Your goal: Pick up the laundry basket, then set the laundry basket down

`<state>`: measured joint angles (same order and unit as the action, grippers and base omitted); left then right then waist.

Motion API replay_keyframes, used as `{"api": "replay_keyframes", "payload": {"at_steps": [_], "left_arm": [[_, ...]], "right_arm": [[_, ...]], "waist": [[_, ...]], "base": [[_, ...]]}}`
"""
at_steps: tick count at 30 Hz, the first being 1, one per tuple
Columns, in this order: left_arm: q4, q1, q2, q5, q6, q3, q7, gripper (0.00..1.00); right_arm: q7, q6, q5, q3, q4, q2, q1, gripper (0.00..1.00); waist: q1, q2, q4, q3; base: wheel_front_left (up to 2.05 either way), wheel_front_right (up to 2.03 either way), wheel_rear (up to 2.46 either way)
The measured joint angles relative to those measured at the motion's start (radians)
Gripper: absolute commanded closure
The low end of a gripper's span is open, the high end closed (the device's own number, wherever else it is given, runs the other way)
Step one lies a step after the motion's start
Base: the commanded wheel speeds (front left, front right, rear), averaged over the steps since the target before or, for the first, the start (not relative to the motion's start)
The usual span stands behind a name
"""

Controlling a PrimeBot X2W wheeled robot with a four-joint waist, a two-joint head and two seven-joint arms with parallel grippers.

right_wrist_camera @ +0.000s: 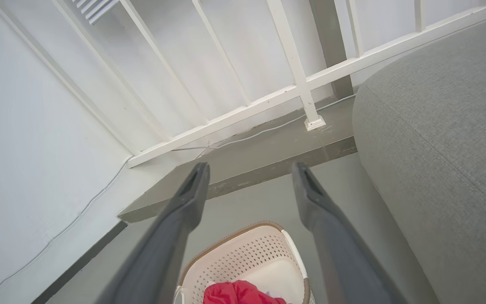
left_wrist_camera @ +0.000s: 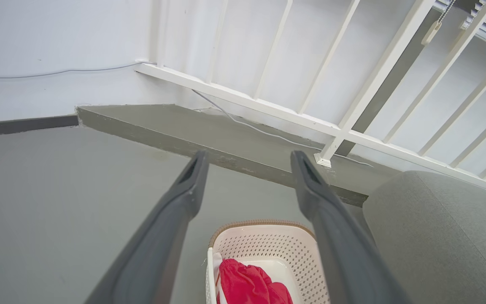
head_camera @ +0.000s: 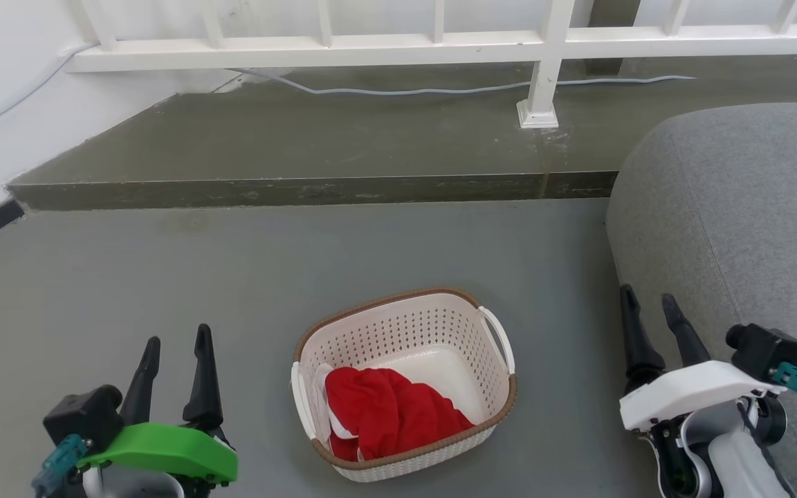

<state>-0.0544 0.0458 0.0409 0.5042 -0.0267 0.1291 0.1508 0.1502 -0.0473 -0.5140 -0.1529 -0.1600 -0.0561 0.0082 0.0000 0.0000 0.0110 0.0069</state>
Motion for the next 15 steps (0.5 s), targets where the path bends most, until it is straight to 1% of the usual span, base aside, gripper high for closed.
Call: {"api": "replay_keyframes", "payload": {"at_steps": [5,10,11,15], "left_arm": [[0.010,0.004,0.001,-0.072,-0.010,0.005,0.017,0.00],[0.027,0.022,0.002,-0.143,-0.025,0.011,0.035,0.00],[0.030,0.022,0.002,-0.161,-0.028,0.012,0.037,0.00],[0.034,0.023,0.003,-0.194,-0.031,0.018,0.046,0.00]], "right_arm": [[0.017,-0.014,0.076,-0.018,0.013,0.000,0.000,0.00],[0.033,-0.020,0.150,-0.033,0.025,0.000,0.001,0.00],[0.036,-0.026,0.164,-0.038,0.027,0.000,0.001,0.00],[0.044,-0.030,0.207,-0.047,0.034,-0.001,0.001,0.00]], "waist": [[0.0000,0.0000,0.001,0.000],[0.0000,0.0000,0.001,0.000],[0.0000,0.0000,0.001,0.000],[0.0000,0.0000,0.002,0.001]], "base": [[0.00,0.00,0.00],[0.00,0.00,0.00],[0.00,0.00,0.00],[0.00,0.00,0.00]]}}
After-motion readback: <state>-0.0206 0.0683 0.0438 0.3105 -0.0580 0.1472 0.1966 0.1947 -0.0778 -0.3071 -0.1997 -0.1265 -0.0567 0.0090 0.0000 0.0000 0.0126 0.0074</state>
